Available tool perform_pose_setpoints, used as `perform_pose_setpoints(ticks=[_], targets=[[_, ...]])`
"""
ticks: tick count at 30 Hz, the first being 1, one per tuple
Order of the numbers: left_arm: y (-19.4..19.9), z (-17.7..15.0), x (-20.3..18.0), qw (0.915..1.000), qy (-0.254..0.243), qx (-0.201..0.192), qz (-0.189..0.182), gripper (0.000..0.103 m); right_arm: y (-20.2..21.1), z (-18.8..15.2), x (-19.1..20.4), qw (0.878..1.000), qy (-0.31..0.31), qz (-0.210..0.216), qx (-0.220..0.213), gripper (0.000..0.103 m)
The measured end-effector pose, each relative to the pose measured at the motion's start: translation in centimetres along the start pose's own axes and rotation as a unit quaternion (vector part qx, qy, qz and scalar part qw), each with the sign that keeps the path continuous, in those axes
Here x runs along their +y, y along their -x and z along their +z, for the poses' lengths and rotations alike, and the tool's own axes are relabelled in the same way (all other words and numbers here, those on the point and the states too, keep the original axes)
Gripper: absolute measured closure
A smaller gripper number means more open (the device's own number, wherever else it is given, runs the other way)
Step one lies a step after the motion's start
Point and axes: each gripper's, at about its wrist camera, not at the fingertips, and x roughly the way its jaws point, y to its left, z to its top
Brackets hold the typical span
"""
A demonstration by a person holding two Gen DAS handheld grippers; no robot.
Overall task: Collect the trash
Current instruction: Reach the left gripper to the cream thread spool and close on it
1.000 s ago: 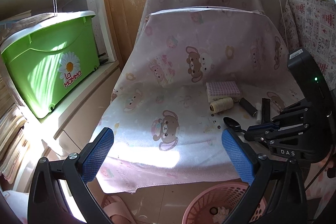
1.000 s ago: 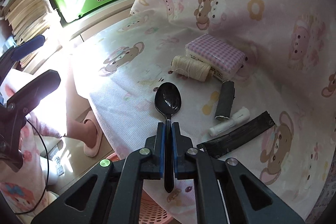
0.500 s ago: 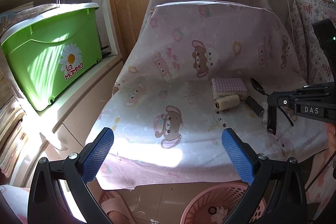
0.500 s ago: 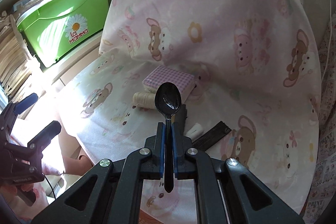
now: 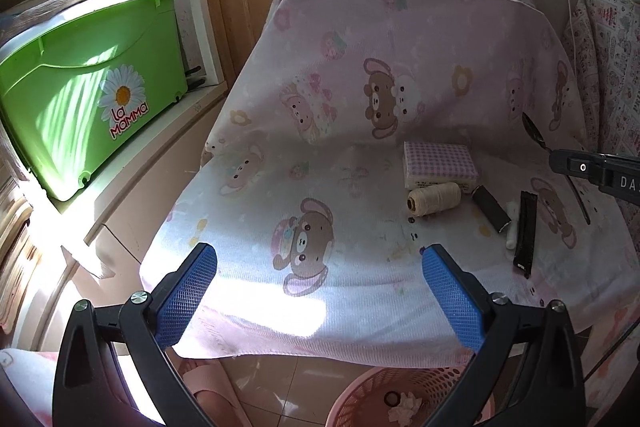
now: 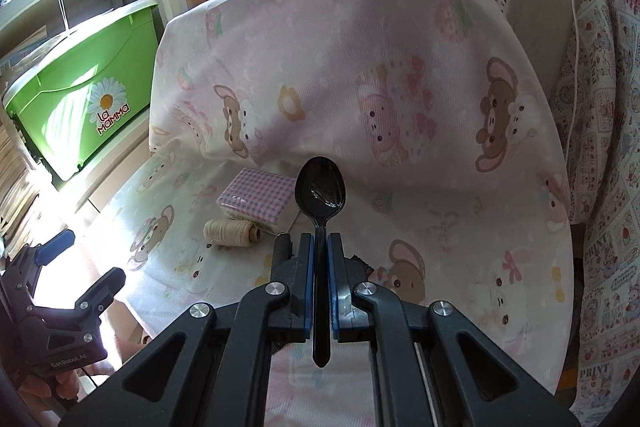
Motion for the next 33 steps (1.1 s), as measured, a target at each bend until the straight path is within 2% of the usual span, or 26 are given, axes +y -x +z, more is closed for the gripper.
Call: perform_pose_setpoints(ticks=[4, 8, 9, 11, 14, 17, 20, 22, 25, 26, 27, 29, 33], targets=[[-0.7, 3.1, -1.4, 0.9994, -0.035, -0.001, 0.002, 0.002, 0.1, 0.3, -0.3, 1.000, -0.001, 0.001, -0.005, 0.096], [-2.5, 4.9, -2.8, 0.9990, -0.042, 0.016, 0.003, 0.022, 0.5, 0.2, -0.1, 1.000, 0.009, -0.008, -0.013, 0.096], [-3.0, 4.9, -3.0, 0.9991, -0.037, 0.020, -0.005, 0.031, 0.6, 0.1, -0.1, 1.000, 0.014, -0.015, -0.016, 0.096], [-4.1, 4.4, -3.5, 0.9989, -0.021, 0.031, -0.029, 0.037, 0.8, -0.1, 0.2, 0.999, 0.024, -0.023, -0.023, 0.096], [-5.0, 3.1, -3.8, 0.9978, 0.008, 0.040, -0.052, 0.037, 0.5, -0.2, 0.3, 1.000, 0.021, -0.015, -0.016, 0.096], [-5.8, 2.5, -4.7, 0.9962, -0.001, 0.046, -0.073, 0.035, -0.3, -0.5, 0.2, 1.000, 0.021, -0.019, -0.004, 0.096], [-6.1, 2.7, -5.2, 0.9948, -0.005, 0.041, -0.093, 0.020, -1.1, -0.7, 0.0, 1.000, 0.017, -0.019, 0.008, 0.096], [-6.6, 2.9, -5.9, 0.9919, 0.000, 0.049, -0.117, 0.020, -1.4, -0.9, -0.1, 1.000, 0.017, -0.020, 0.012, 0.096], [-7.3, 3.0, -6.8, 0.9914, 0.001, 0.055, -0.119, 0.020, -1.6, -1.1, -0.1, 0.999, 0.018, -0.022, 0.015, 0.096], [-7.4, 3.0, -7.0, 0.9917, -0.002, 0.055, -0.116, 0.024, -1.6, -1.1, -0.2, 0.999, 0.018, -0.022, 0.016, 0.096], [-7.6, 3.1, -7.1, 0.9915, -0.003, 0.055, -0.117, 0.037, -1.6, -1.2, -0.2, 0.999, 0.017, -0.022, 0.017, 0.096], [-7.7, 3.2, -7.4, 0.9895, 0.001, 0.063, -0.130, 0.045, -1.6, -1.2, -0.2, 0.999, 0.017, -0.024, 0.017, 0.096], [-7.9, 3.3, -7.4, 0.9901, 0.009, 0.064, -0.125, 0.045, -1.6, -1.1, -0.3, 0.999, 0.018, -0.023, 0.017, 0.096]])
